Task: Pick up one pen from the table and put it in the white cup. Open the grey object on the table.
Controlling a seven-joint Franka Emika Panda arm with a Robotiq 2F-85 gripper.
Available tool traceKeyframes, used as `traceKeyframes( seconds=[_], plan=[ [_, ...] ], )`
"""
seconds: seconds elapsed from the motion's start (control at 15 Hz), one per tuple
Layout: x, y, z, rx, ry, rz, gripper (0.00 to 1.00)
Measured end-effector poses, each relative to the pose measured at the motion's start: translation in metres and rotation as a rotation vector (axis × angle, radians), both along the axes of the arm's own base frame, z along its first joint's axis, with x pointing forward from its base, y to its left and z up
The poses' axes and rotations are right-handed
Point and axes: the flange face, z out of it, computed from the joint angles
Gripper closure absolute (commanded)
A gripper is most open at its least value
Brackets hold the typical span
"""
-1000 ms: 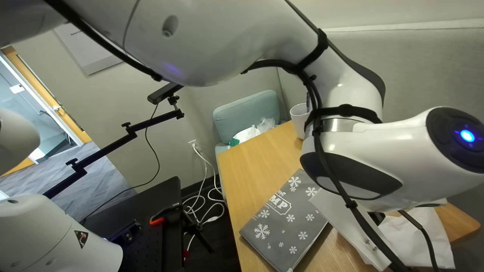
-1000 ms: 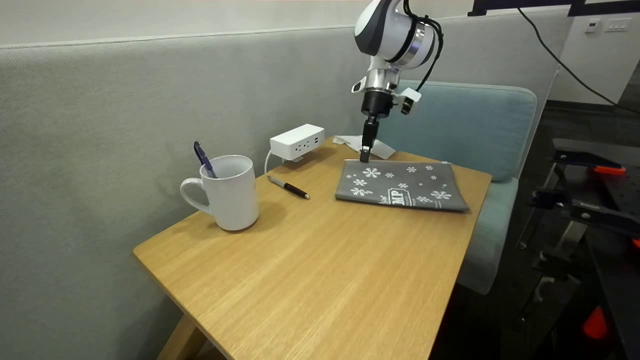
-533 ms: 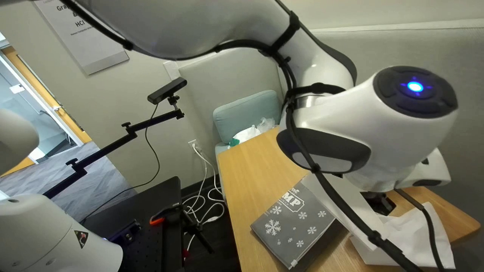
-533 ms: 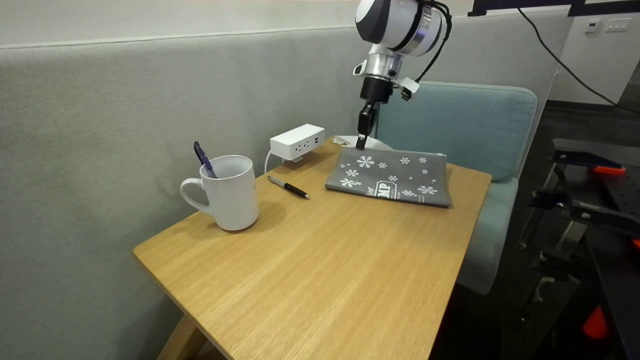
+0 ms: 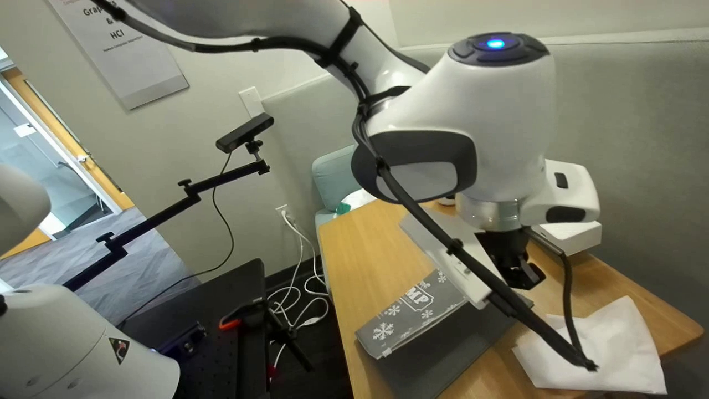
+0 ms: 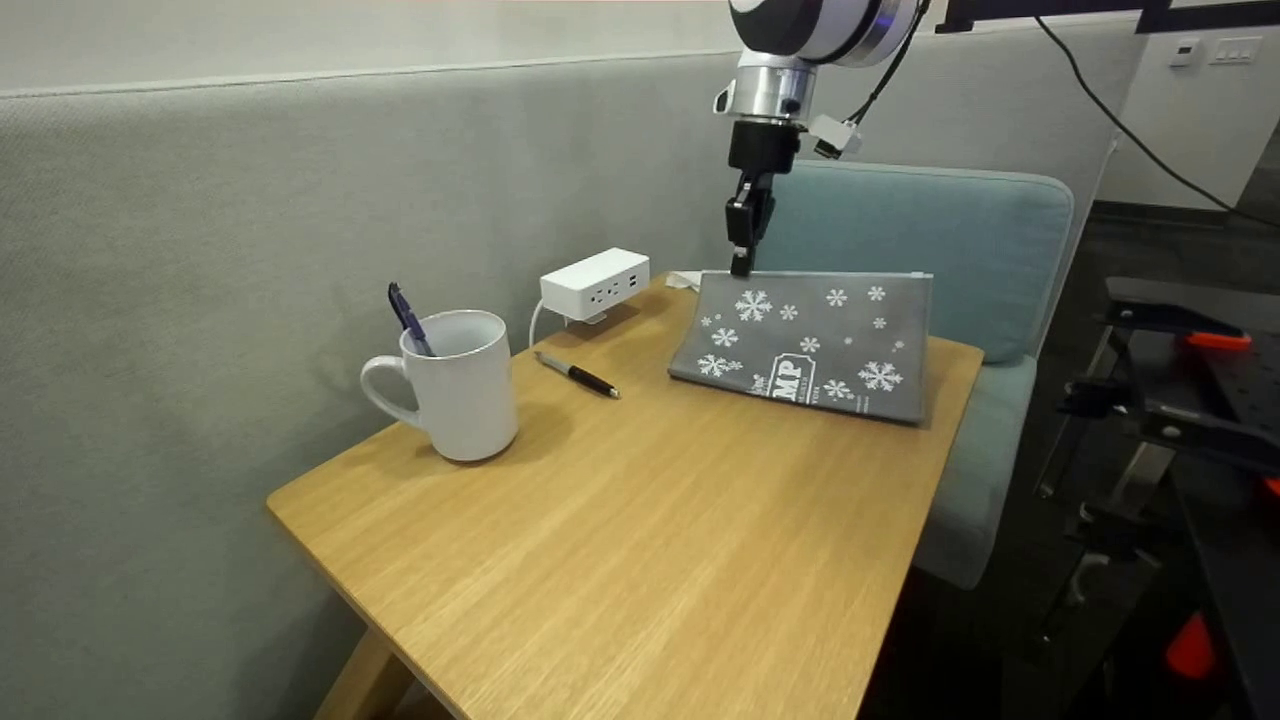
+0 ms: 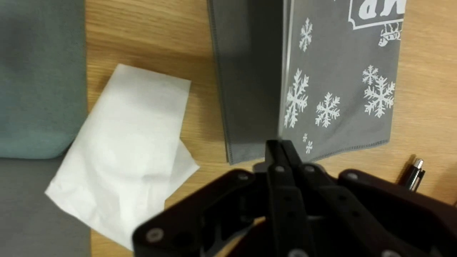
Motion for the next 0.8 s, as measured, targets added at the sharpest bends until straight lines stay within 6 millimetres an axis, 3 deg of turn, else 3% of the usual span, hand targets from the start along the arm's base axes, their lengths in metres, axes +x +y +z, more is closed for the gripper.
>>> traceKeyframes(
  seconds=[0.4, 0.8],
  plan=[
    [-0.006, 0.045, 0.03, -0.121, 0.01, -0.031, 1.0],
    [-0.014, 0.08, 0.047, -0.182, -0.005, 0.015, 1.0]
  ],
)
